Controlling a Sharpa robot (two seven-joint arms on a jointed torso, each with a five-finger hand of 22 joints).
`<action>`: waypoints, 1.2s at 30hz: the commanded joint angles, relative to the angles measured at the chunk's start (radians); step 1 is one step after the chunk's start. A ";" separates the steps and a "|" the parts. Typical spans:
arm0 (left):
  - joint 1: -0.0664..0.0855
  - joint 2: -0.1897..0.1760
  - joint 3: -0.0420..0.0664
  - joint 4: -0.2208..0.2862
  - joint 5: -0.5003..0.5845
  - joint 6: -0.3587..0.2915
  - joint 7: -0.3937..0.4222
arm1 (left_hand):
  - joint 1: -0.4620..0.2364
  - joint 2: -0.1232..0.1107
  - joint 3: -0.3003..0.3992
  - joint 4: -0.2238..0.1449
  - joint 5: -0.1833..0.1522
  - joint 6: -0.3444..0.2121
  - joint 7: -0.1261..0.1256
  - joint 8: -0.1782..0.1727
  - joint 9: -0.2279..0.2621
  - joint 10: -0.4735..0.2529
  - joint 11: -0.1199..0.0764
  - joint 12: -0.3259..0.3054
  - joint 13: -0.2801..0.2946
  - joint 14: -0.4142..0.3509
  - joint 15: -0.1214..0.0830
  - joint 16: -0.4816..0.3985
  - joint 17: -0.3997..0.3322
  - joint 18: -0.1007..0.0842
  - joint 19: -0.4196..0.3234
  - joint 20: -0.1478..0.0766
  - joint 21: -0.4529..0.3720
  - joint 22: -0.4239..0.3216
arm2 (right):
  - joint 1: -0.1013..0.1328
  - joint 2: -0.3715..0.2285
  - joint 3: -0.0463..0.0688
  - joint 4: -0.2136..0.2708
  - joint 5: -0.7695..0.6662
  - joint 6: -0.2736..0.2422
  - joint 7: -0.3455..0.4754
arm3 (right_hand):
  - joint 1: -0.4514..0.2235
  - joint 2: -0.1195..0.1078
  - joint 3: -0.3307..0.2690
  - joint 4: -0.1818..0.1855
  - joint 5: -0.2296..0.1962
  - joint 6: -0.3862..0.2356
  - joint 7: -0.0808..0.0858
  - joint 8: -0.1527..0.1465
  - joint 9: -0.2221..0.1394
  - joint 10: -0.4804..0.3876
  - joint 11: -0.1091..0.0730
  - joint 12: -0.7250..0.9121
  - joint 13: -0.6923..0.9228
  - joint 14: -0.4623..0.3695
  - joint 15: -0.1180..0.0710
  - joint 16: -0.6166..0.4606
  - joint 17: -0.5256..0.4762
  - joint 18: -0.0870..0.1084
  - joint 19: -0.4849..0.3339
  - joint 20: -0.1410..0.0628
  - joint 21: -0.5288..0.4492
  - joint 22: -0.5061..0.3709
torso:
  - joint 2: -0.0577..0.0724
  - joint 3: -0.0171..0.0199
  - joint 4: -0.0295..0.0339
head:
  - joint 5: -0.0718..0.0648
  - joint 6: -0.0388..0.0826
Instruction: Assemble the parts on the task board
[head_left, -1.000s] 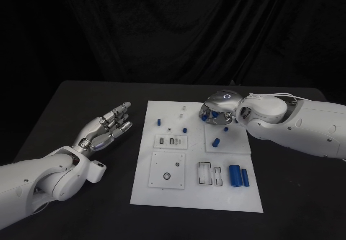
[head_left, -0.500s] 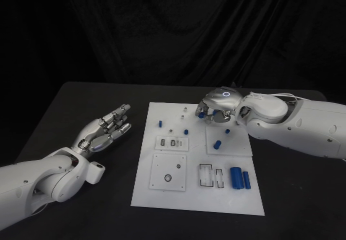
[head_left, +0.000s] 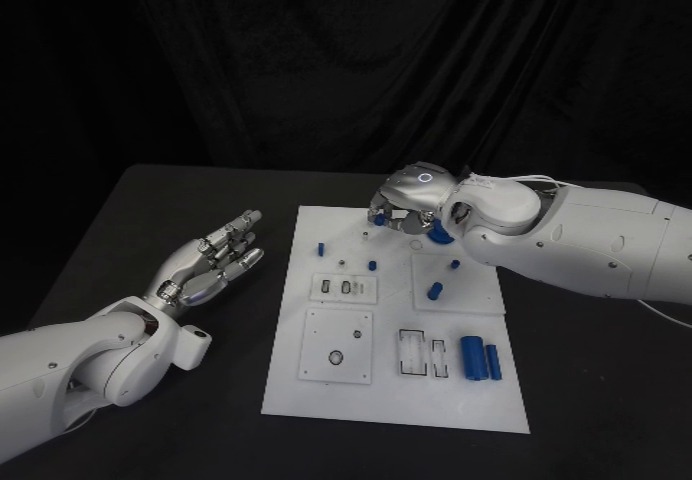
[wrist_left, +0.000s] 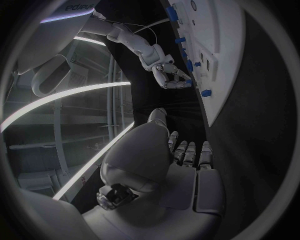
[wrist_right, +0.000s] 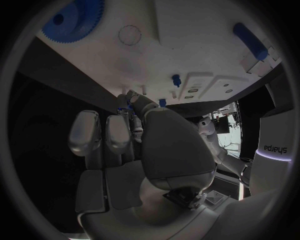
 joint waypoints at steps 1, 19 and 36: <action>0.003 0.003 0.001 0.003 -0.004 0.000 0.220 | 0.012 0.000 0.003 0.001 0.007 0.003 -0.001 0.002 0.000 0.002 -0.001 0.000 0.001 0.000 -0.004 -0.007 -0.001 0.020 -0.001 0.000 -0.006 -0.001 | 0.002 0.013 0.002 -0.018 -0.003 -0.005 -0.011 | -0.013 -0.002 -0.001 0.006 -0.001 0.062 0.061 0.007 0.142 0.001 0.000 -0.009 -0.002 0.005 -0.006 -0.001 0.000 -0.018 -0.001 -0.003 0.003 0.002 | 0.001 0.0013 -0.0013 | 0.001 -0.001; 0.003 0.010 0.001 0.000 -0.004 0.005 0.209 | 0.015 0.003 0.006 0.002 0.009 -0.005 0.000 0.000 -0.001 -0.002 0.004 -0.001 0.000 0.000 -0.001 -0.007 -0.001 0.019 -0.001 0.001 -0.006 -0.001 | 0.002 0.055 0.002 -0.070 -0.003 -0.004 -0.047 | -0.030 -0.005 -0.004 0.020 -0.007 0.044 0.055 -0.004 0.157 -0.008 0.008 -0.028 -0.006 0.006 0.007 0.000 0.004 -0.020 -0.001 0.004 0.003 0.006 | 0.002 0.0000 0.0001 | -0.005 -0.001; 0.003 0.017 0.001 -0.009 -0.004 0.013 0.201 | 0.016 0.005 0.008 0.002 0.009 -0.007 0.002 0.000 -0.001 -0.003 0.004 -0.001 0.000 0.000 0.000 -0.007 -0.001 0.019 -0.001 0.003 -0.006 -0.001 | -0.004 0.083 0.002 -0.108 -0.001 0.031 -0.046 | -0.034 -0.006 0.002 0.025 -0.006 0.028 0.057 -0.016 0.167 -0.026 0.017 -0.050 -0.009 0.007 0.013 0.005 0.013 -0.021 0.001 0.010 0.007 0.016 | 0.002 -0.0004 -0.0007 | -0.006 -0.005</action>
